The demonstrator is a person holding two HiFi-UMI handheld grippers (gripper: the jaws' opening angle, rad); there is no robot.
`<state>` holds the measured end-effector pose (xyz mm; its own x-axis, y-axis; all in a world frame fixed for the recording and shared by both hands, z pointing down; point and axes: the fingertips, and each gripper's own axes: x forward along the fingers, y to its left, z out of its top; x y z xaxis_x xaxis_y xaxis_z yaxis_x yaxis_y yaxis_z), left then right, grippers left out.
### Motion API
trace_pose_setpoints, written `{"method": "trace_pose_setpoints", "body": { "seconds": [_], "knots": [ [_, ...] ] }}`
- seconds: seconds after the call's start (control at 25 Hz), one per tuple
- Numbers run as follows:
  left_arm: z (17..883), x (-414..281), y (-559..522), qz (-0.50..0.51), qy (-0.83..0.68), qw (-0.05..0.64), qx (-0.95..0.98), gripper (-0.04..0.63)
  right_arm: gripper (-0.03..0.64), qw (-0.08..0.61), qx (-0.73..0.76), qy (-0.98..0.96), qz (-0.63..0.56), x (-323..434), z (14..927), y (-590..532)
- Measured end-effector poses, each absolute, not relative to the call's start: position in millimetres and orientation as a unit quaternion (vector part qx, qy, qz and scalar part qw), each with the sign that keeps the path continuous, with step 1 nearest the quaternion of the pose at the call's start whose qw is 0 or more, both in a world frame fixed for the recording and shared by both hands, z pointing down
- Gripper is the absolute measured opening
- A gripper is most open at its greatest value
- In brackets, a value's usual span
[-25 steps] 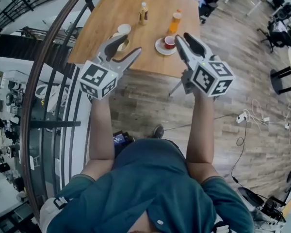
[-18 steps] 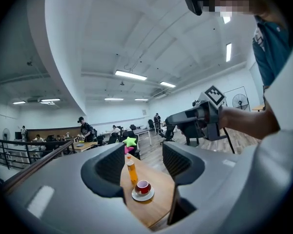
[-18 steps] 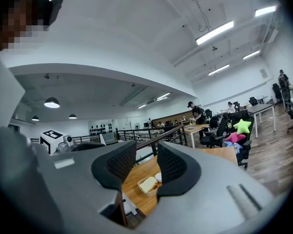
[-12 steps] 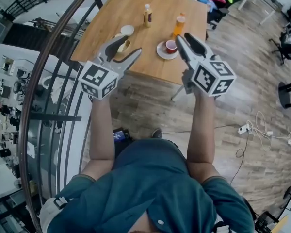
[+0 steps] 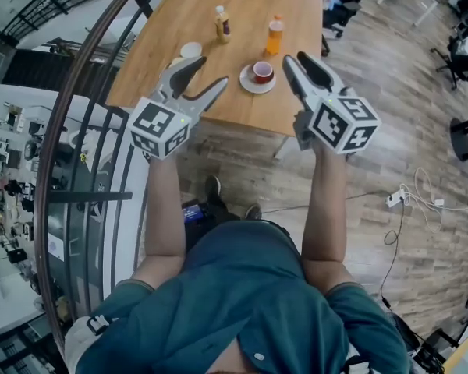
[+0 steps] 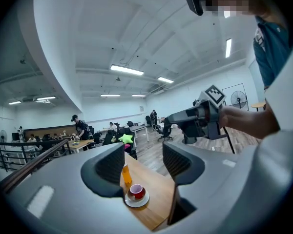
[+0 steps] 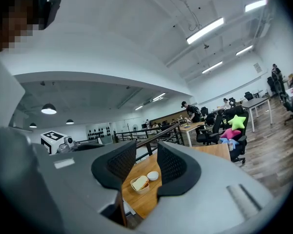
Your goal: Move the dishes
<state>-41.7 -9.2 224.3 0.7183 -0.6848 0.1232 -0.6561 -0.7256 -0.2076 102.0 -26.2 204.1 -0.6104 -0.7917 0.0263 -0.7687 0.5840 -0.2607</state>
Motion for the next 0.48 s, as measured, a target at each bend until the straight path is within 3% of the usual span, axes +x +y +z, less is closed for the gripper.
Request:
{"method": "trace_pose_setpoints", "body": {
  "seconds": [0.48],
  "knots": [
    [233.5, 1.7, -72.2, -0.074, 0.297, 0.066, -0.950, 0.244, 0.117, 0.034, -0.515, 0.847, -0.127, 156.4, 214.3, -52.3]
  ]
}}
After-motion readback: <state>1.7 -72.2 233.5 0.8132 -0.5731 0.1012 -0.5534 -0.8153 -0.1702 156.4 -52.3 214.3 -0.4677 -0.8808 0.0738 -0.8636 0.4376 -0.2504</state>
